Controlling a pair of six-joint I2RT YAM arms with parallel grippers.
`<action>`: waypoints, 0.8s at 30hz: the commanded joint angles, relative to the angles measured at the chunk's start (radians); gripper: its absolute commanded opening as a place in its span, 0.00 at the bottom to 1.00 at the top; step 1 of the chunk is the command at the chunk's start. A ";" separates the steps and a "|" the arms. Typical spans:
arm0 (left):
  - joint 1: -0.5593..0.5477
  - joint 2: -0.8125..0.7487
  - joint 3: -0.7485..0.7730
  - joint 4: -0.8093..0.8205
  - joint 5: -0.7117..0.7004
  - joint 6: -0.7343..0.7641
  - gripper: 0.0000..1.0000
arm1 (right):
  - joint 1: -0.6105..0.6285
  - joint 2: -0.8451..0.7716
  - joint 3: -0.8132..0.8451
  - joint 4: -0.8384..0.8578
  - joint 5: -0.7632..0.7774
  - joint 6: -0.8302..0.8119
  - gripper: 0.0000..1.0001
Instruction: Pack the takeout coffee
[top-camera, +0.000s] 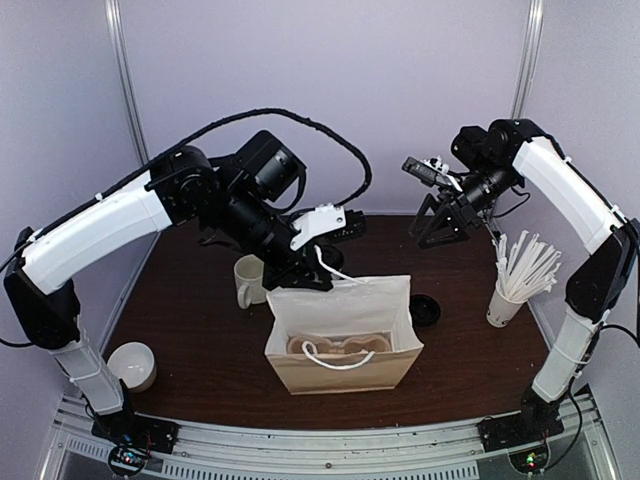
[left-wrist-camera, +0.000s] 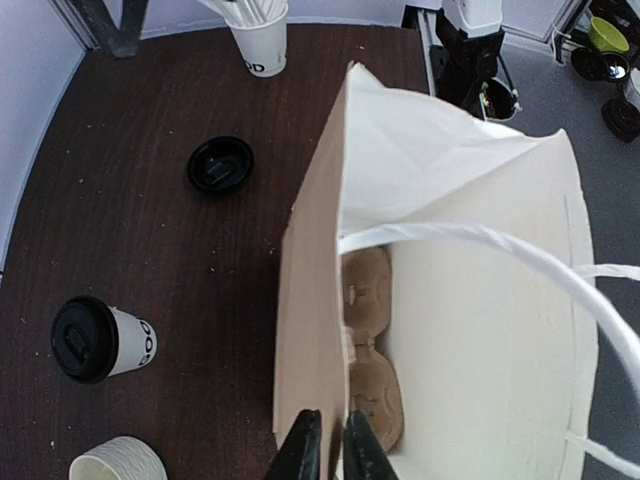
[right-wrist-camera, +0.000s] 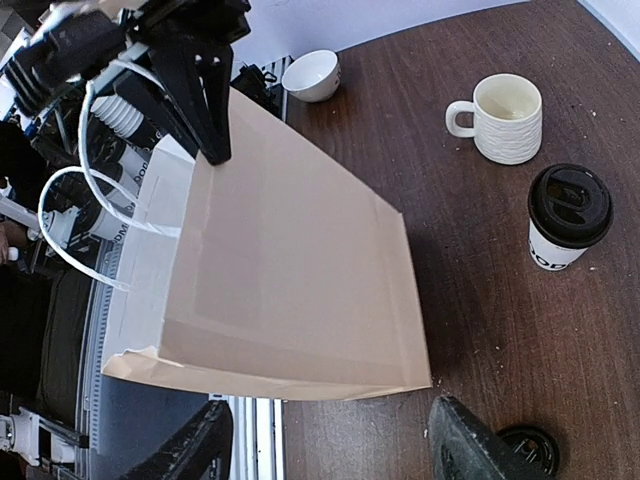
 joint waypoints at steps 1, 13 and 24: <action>-0.037 -0.021 -0.050 0.087 -0.050 0.021 0.16 | -0.007 0.008 -0.014 -0.152 -0.027 -0.017 0.70; -0.119 -0.065 -0.105 0.100 -0.082 -0.012 0.34 | -0.008 0.026 -0.016 -0.149 -0.046 -0.014 0.70; -0.129 -0.078 -0.143 0.240 -0.360 0.075 0.02 | -0.009 0.032 -0.007 -0.147 -0.050 -0.013 0.69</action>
